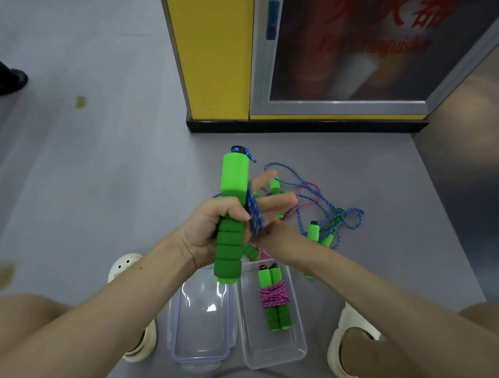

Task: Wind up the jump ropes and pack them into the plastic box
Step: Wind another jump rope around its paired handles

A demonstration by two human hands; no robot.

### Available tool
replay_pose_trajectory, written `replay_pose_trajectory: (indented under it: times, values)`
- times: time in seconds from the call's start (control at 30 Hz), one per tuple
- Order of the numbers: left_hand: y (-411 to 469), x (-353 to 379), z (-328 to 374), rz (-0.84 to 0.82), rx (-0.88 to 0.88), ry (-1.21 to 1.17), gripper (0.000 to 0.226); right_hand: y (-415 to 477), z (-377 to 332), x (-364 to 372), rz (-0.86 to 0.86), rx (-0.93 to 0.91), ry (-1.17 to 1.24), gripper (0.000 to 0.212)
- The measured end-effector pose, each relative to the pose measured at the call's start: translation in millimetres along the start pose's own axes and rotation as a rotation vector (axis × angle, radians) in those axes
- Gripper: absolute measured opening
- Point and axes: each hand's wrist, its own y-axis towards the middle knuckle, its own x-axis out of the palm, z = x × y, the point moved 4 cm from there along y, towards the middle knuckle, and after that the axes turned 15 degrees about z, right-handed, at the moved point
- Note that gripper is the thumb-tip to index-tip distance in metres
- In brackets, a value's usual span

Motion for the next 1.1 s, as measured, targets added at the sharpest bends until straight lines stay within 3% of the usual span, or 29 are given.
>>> replay_pose_trajectory:
  times: [0.13,0.23,0.3,0.47,0.6,0.7,0.87,1.1]
  values:
    - [1,-5,16,0.290,0.170,0.138,0.065,-2,6,7,-0.035,-0.094,-0.053,0.011]
    - [0,-20,22,0.485,0.247,0.591,0.071,0,5,-6,0.066,-0.151,-0.111,0.009]
    - [-1,-29,22,0.537,0.216,0.827,0.071,3,4,-14,0.122,-0.206,-0.183,0.017]
    - [-5,-37,15,0.534,0.053,0.964,0.044,5,-2,-24,0.223,-0.193,-0.079,0.009]
    - [-7,-29,7,0.406,-0.052,0.890,0.031,10,-7,-32,0.337,-0.159,0.135,0.013]
    - [-9,-26,4,0.330,-0.104,0.737,0.042,11,-4,-35,0.386,-0.099,0.254,0.007]
    - [-14,-12,-1,0.125,-0.151,0.433,0.044,12,1,-29,0.309,0.005,0.438,0.003]
    - [-13,1,-1,-0.062,-0.100,0.059,0.058,14,-1,-20,0.233,0.120,0.700,0.021]
